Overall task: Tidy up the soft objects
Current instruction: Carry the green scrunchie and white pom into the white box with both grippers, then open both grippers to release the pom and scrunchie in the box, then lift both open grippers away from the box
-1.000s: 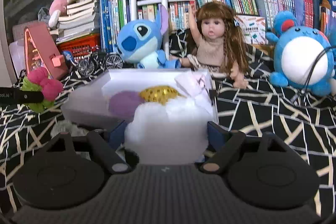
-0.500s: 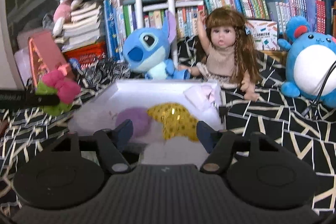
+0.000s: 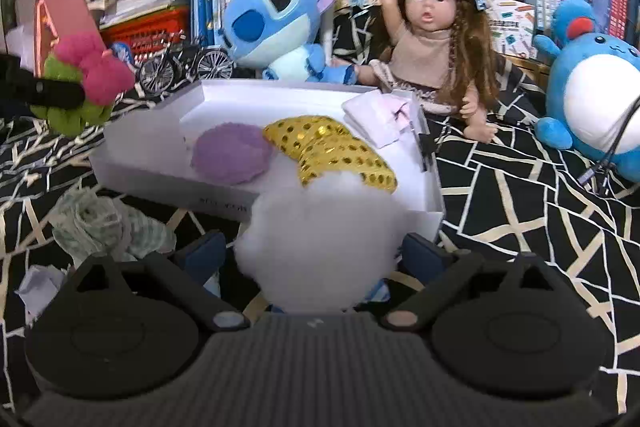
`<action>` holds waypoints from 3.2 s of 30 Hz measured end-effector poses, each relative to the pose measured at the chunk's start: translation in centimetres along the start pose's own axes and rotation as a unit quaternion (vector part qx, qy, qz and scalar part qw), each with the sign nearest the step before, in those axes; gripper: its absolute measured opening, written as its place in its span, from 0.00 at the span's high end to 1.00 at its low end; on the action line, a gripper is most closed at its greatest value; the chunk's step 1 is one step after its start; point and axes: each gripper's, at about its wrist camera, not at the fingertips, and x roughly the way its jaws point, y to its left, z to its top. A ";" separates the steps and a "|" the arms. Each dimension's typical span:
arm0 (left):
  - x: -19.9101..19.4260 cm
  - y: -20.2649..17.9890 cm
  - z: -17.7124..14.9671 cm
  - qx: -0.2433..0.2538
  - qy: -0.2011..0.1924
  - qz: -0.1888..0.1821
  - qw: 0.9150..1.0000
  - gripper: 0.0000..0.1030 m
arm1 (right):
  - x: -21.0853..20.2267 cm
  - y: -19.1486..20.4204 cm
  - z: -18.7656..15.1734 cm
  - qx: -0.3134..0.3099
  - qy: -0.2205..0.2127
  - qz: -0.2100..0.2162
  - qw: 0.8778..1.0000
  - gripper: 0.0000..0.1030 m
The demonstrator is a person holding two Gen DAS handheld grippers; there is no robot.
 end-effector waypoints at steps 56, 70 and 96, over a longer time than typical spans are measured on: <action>14.2 0.2 4.3 -0.013 0.113 0.011 0.993 0.64 | 12.7 -2.6 12.3 0.143 0.116 0.045 0.982 0.28; 14.0 -0.3 4.1 -0.003 0.110 0.009 0.994 0.50 | 12.4 -3.1 11.9 0.157 0.110 0.050 0.980 0.27; 6.1 -2.1 3.4 0.034 0.042 0.002 0.999 0.15 | 3.8 -2.9 10.9 0.119 0.004 0.066 0.991 0.06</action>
